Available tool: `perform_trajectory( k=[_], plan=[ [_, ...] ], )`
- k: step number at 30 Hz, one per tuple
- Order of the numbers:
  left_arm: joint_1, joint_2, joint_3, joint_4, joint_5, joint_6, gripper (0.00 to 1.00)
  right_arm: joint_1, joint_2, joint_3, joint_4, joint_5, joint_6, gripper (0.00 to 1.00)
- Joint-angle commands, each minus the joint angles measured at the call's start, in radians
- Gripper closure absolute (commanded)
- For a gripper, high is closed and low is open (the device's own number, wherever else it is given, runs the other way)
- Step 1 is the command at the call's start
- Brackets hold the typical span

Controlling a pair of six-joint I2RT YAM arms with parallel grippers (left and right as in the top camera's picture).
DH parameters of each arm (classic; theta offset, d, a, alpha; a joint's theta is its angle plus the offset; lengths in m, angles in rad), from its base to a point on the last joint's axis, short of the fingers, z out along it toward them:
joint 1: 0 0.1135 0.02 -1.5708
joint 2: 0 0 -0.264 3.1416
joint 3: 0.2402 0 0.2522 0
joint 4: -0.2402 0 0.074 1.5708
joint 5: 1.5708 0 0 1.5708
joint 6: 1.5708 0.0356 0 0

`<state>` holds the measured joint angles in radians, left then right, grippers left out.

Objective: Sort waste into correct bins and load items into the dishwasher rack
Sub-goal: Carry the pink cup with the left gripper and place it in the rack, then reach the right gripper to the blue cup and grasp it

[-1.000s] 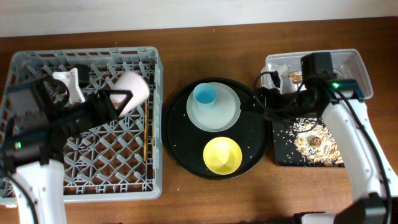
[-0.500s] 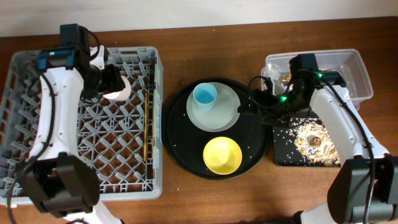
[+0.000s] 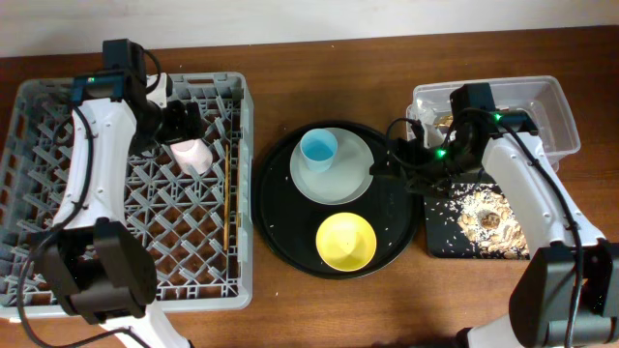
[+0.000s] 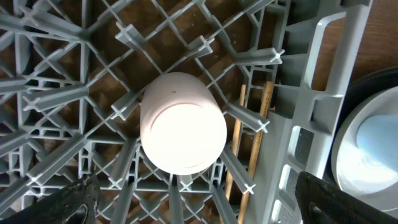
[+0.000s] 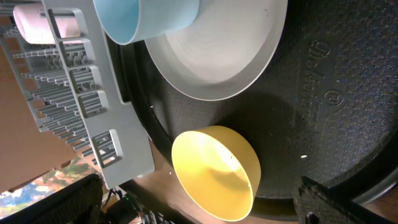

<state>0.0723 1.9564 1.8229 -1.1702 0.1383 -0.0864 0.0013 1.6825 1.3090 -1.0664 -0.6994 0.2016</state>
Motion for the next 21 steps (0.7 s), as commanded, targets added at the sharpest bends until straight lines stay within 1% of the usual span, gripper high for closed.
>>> perform_trajectory(
  k=[1, 4, 7, 9, 11, 15, 16, 17, 18, 19, 20, 21],
  plan=[
    [0.000, -0.138, 0.061, -0.015, 0.030, 0.008, 0.01, -0.006, 0.008, 0.002, 0.000, 0.006, -0.013, 0.01],
    [0.000, -0.301, 0.069, -0.028, 0.029, 0.009, 0.01, -0.006, 0.008, 0.002, 0.000, 0.006, -0.013, 0.01],
    [0.000, -0.412, 0.069, -0.028, 0.029, 0.009, 0.01, -0.006, 0.008, 0.002, 0.006, 0.005, -0.013, 0.01],
    [0.000, -0.445, 0.069, -0.028, 0.029, 0.009, 0.01, -0.006, 0.008, 0.002, 0.021, 0.000, 0.022, 0.01],
    [0.000, -0.454, 0.069, -0.028, 0.029, 0.009, 0.01, -0.006, 0.008, 0.002, -0.010, 0.005, 0.004, 0.01],
    [0.000, -0.451, 0.069, -0.028, 0.029, 0.009, 0.01, -0.006, 0.008, 0.002, -0.018, 0.121, -0.006, 0.01],
    [0.000, -0.451, 0.069, -0.028, 0.029, 0.009, 0.01, -0.006, 0.008, 0.002, -0.018, 0.120, -0.005, 0.01],
    [0.000, -0.451, 0.069, -0.028, 0.029, 0.009, 0.01, -0.006, 0.008, 0.002, -0.029, 0.080, -0.007, 0.01],
    [0.000, -0.451, 0.069, -0.028, 0.029, 0.009, 0.01, -0.008, 0.008, 0.002, -0.029, 0.023, -0.006, 0.03],
    [0.000, -0.451, 0.069, -0.028, 0.029, 0.009, 0.01, 0.004, 0.008, 0.004, -0.015, -0.011, -0.020, 0.17],
    [0.000, -0.451, 0.069, -0.028, 0.029, 0.009, 0.01, 0.027, 0.006, 0.016, -0.015, 0.022, -0.038, 0.24],
    [0.000, -0.451, 0.069, -0.028, 0.029, 0.009, 0.01, 0.070, 0.006, 0.036, -0.016, 0.112, -0.041, 0.25]
  ],
)
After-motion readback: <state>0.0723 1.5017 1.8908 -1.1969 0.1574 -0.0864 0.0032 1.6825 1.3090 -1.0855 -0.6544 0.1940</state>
